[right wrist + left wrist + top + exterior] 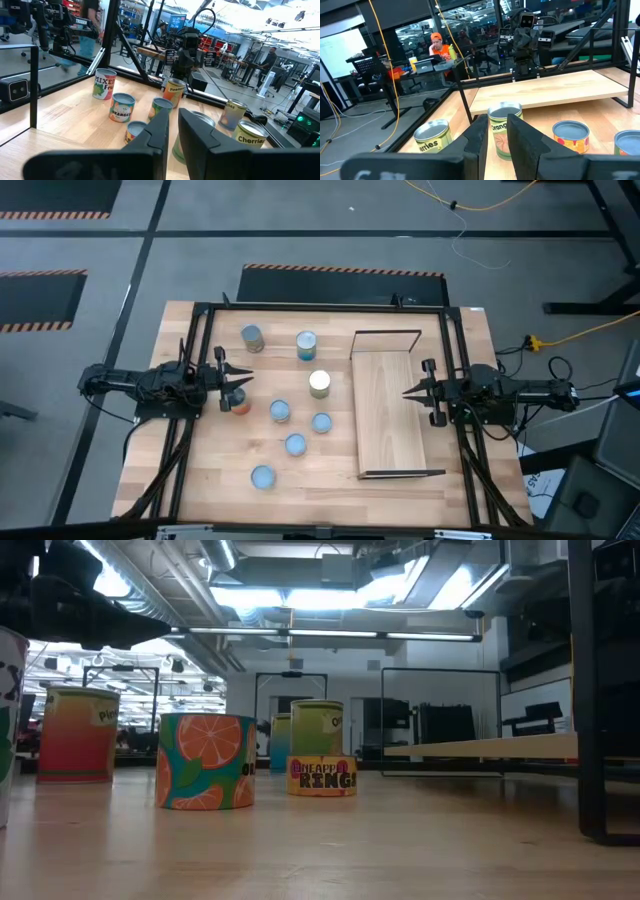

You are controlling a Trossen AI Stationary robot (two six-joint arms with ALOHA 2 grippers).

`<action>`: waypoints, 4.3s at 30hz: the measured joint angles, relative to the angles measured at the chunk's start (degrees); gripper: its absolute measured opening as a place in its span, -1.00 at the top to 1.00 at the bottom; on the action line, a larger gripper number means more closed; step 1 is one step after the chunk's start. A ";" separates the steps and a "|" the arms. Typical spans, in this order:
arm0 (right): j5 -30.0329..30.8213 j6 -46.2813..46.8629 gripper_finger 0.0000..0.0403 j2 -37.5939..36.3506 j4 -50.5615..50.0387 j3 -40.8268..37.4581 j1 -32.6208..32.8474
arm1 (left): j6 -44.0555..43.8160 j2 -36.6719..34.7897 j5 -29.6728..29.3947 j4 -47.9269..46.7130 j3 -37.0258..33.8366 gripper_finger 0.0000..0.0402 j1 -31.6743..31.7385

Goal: Pick and place cans onto a shelf

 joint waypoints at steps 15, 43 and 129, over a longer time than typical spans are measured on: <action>0.01 0.00 0.76 -0.01 0.01 0.00 0.02 | -0.01 0.00 0.01 0.00 0.00 0.68 0.01; 0.00 20.03 0.76 0.00 0.21 0.00 0.02 | -7.32 0.00 0.39 0.01 0.00 0.68 -0.04; 1.57 -4.54 0.04 92.35 -4.67 56.72 -2.39 | -7.39 0.00 0.42 0.01 0.01 0.68 -0.04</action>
